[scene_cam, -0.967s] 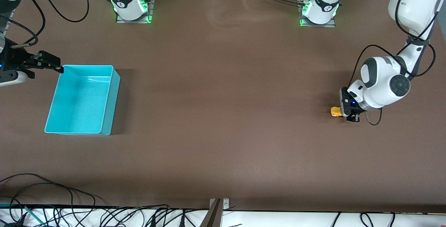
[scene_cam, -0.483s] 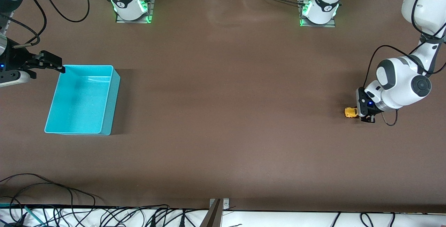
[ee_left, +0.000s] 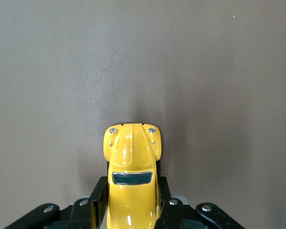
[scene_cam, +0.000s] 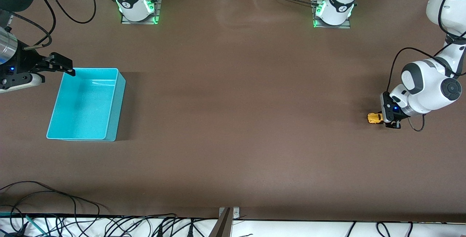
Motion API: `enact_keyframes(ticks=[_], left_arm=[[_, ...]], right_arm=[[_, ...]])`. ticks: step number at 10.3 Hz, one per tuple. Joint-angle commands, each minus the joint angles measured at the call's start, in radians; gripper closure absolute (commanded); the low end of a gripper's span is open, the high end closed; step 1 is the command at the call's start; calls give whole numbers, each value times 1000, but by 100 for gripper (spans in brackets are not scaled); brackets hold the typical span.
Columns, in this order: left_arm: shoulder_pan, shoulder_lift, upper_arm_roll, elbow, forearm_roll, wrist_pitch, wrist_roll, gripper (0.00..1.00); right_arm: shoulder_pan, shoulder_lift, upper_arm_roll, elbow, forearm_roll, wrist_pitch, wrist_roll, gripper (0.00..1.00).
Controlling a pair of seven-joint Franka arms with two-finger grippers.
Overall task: Wind up and store yellow beetle car
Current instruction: 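Drag the held car backward along the table with the left gripper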
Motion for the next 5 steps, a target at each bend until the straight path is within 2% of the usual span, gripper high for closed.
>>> enact_keyframes(ticks=[1,5], left_arm=[[22,60,0,42,20,19,24,89],[32,60,2,47,20,19,24,89]], right_arm=[[3,-14,-1,-7,-14,-5,19,0],[3,-14,-3,-7,-14,-5,19,0]])
